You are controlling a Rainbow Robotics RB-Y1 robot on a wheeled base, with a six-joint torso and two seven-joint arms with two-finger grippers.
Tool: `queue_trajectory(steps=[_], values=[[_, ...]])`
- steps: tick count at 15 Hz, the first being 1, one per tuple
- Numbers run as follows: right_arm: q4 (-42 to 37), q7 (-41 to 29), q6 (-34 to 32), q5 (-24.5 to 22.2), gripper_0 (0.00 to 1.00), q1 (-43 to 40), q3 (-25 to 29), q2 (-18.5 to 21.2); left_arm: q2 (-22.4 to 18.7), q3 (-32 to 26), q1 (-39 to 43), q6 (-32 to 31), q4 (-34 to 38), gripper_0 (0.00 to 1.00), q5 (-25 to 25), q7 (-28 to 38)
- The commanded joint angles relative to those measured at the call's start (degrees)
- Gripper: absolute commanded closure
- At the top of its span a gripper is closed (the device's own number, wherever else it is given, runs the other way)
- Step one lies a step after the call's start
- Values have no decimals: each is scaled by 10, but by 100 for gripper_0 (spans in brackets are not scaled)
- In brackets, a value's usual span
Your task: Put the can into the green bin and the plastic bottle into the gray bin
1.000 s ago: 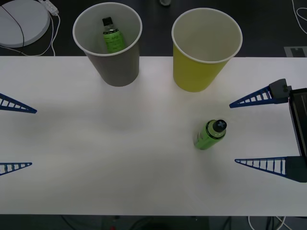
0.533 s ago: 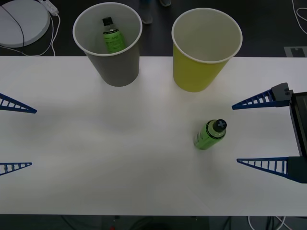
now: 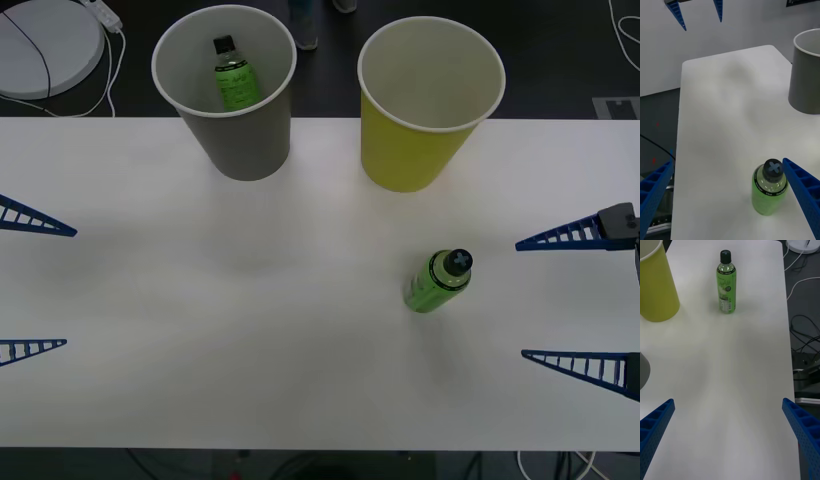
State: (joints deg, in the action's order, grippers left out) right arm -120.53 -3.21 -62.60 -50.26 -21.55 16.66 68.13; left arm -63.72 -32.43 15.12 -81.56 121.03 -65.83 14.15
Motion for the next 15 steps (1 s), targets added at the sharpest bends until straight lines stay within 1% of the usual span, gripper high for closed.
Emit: queue_trajectory(steps=[1,3,5,9,12,15], values=[[14,17,1,1,0,-29,9,-16,0,0,0,0,0,0,0,0],[33,34,0,2,0,-40,9,-28,0,0,0,0,0,0,0,0],[54,79,8,17,0,-53,10,-41,0,0,0,0,0,0,0,0],[58,137,77,39,0,-116,8,-47,0,0,0,0,0,0,0,0],[65,142,114,40,0,-140,6,-56,0,0,0,0,0,0,0,0],[84,147,147,45,0,-138,-19,-65,0,0,0,0,0,0,0,0]])
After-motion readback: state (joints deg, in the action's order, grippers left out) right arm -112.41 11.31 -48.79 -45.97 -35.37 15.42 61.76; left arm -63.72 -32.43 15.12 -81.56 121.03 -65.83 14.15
